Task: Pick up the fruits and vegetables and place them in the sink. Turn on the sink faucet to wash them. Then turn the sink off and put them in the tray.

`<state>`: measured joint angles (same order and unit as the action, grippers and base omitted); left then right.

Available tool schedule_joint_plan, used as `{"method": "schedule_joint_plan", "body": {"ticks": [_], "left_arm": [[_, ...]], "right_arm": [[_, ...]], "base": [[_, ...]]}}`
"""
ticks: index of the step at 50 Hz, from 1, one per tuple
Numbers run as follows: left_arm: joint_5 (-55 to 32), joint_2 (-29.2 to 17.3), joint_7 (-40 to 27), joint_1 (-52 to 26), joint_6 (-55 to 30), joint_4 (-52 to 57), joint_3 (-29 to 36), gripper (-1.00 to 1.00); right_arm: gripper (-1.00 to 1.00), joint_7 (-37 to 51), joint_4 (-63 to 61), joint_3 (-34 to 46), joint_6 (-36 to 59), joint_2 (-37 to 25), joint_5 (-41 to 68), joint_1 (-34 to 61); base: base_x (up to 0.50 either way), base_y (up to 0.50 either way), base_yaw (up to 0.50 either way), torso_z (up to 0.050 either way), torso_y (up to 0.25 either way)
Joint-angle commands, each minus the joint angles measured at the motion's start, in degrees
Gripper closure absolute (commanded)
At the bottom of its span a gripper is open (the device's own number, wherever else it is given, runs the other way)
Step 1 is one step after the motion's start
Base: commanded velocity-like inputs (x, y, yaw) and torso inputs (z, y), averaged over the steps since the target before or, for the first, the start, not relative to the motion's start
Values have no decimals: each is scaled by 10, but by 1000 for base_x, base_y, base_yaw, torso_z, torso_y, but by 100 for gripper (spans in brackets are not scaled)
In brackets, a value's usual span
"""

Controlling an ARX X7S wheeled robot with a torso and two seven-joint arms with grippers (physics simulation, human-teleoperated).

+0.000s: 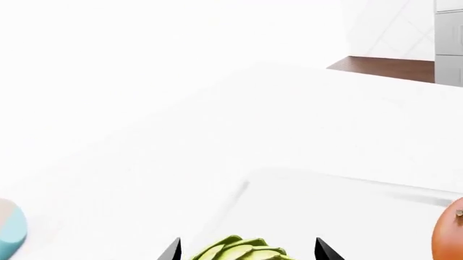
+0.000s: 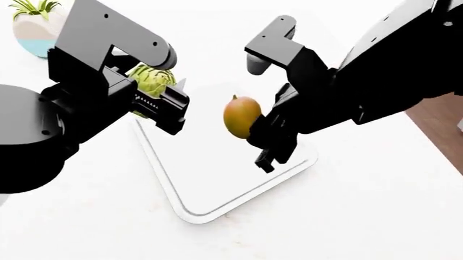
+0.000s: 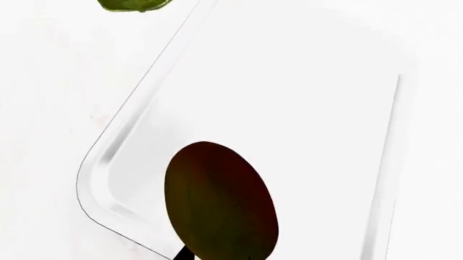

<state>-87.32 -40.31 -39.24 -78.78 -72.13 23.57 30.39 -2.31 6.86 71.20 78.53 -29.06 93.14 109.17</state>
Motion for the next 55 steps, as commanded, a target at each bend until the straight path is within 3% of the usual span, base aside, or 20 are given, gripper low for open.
{"method": "schedule_joint_plan", "body": {"ticks": [1,11,31,55], "left_arm": [[10,0,3,0,7,-6,3,100],[7,-1,2,0,10,-5,4,100],[22,-2,17,6,20,-8,14,100],[23,-2,18,4,26,-11,19,100]], "right_arm": [[100,-49,57,39,46,38,-15,23],[100,-73,85,60,54,50,-23,36],[100,-334,269,186,-48,163,-216,51],[100,-502,379,292,-95,255,-300,13]], "base": [[0,0,0,0,0],[0,0,0,0,0],[0,0,0,0,1],[0,0,0,1,0]]}}
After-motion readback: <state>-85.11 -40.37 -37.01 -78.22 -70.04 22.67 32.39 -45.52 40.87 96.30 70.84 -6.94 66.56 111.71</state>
